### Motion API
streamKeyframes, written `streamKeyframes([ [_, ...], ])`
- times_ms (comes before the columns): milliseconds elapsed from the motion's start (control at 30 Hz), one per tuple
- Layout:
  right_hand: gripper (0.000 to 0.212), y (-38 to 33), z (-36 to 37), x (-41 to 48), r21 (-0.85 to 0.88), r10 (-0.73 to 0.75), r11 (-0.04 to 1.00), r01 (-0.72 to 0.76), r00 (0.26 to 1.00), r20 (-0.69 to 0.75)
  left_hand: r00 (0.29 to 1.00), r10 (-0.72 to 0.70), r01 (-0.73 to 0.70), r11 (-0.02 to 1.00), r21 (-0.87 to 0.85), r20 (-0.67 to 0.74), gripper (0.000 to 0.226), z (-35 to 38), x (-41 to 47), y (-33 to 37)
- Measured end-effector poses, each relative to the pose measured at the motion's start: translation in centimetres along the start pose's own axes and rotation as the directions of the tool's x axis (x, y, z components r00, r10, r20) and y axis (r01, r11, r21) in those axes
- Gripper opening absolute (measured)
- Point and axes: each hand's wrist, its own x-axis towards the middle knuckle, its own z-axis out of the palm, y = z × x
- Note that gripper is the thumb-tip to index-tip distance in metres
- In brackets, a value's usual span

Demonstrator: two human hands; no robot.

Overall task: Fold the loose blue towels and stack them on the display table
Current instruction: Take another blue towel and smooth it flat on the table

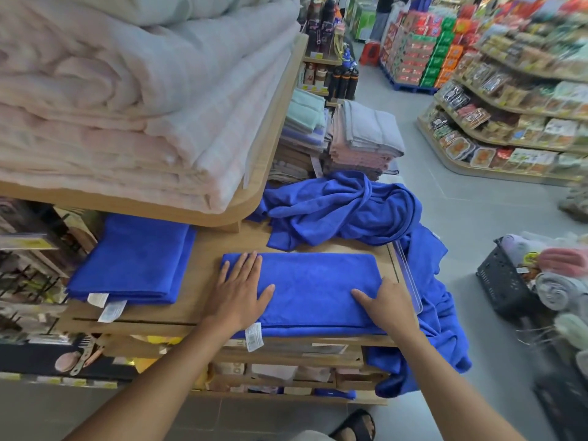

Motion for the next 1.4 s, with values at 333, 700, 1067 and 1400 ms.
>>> streamKeyframes([
  [333,0.032,-0.6,-5.0,2.5,0.568,0.218,0.637,-0.521,0.829,0.516,0.996,0.088,-0.087,0.995,0.042,-0.017,0.079,-1.0,0.2,2.5],
  [700,0.013,-1.2,-10.5,2.1,0.796,-0.028,0.464,-0.389,0.892,0.452,0.99,0.128,-0.127,0.992,-0.019,0.059,0.075,0.5,1.4,9.4],
  [1067,0.023,-9.9,-11.7,-0.3,0.746,-0.161,0.645,-0.168,0.924,0.347,0.992,0.115,-0.119,0.986,-0.119,-0.046,0.068,-0.5,1.2,11.0],
  [1400,0.041,-19.9,-5.0,-1.0,0.57,-0.311,0.821,0.009,0.844,0.436,0.946,-0.27,0.186,-0.006,-0.982,0.181,0.032,-2.0,0.2,3.1],
])
